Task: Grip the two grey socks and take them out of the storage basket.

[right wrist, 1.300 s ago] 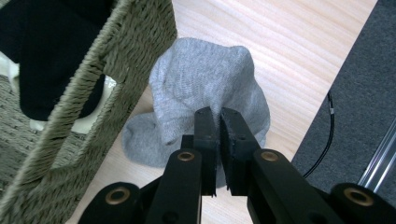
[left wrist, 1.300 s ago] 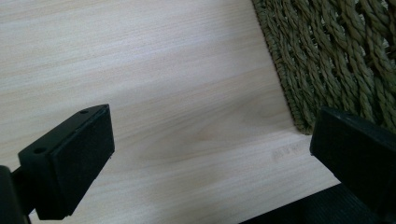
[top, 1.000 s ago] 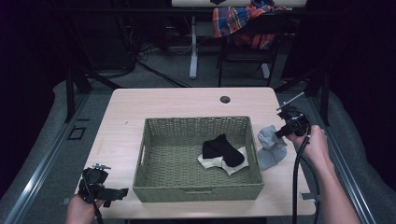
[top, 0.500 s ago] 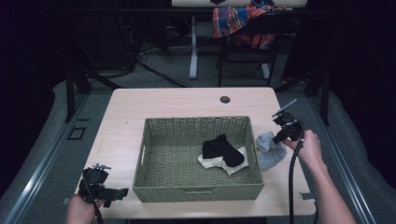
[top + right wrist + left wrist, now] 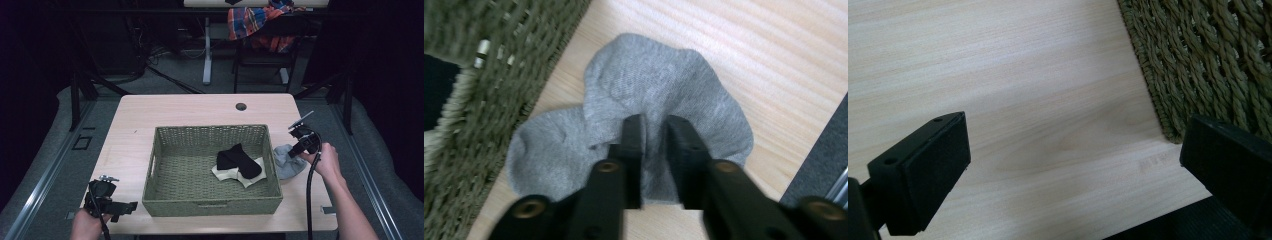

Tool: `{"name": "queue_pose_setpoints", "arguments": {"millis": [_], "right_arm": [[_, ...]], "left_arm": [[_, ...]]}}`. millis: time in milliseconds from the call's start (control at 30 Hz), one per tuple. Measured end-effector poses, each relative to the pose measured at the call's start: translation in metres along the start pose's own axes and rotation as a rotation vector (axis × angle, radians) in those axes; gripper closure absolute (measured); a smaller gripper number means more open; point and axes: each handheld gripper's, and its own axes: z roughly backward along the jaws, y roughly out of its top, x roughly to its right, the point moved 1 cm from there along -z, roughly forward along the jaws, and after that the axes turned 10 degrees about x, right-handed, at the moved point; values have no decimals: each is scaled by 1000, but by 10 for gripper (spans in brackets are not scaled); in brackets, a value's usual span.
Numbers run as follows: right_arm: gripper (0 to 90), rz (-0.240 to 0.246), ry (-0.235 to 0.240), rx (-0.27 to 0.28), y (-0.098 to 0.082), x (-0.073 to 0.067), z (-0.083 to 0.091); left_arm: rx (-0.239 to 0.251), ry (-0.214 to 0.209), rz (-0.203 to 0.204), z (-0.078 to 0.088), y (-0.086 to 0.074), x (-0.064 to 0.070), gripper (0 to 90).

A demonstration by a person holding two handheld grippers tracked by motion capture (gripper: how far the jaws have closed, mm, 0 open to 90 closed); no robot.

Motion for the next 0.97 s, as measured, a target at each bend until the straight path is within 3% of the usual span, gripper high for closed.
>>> {"name": "queue_pose_setpoints", "arguments": {"millis": [167,300,333,400,433,500,533,567,600,800,900,967], "right_arm": [[604,18,12,31,0,-1,15],[501,-5,5,83,-3,-5,22],[422,-5,8,88,-4,-7,29],[405,-1,10,97,-6,-8,33],[323,-7,18,118,-10,-11,38],[296,-2,20,119,-13,-12,41],[208,6,24,118,-20,-17,44],[208,6,24,118,-20,-17,44],[149,8,20,123,-27,-20,47],[131,29,46,110,-45,-28,50],[125,32,36,107,-53,-31,48],[122,39,55,78,-57,-31,45]], "left_arm": [[-1,0,-1,0,0,0,0],[1,0,-2,1,0,0,0],[0,-1,-2,0,0,0,1],[2,-1,0,0,0,0,0],[3,-1,-1,0,0,0,0],[2,-2,-1,0,0,0,0],[3,-2,-2,0,0,0,1],[3,-2,-2,0,0,0,1],[2,-4,-1,0,0,1,1],[-2,-2,-8,1,0,1,1],[-2,-1,-8,1,0,1,0],[-4,1,-8,0,0,1,0]]}}
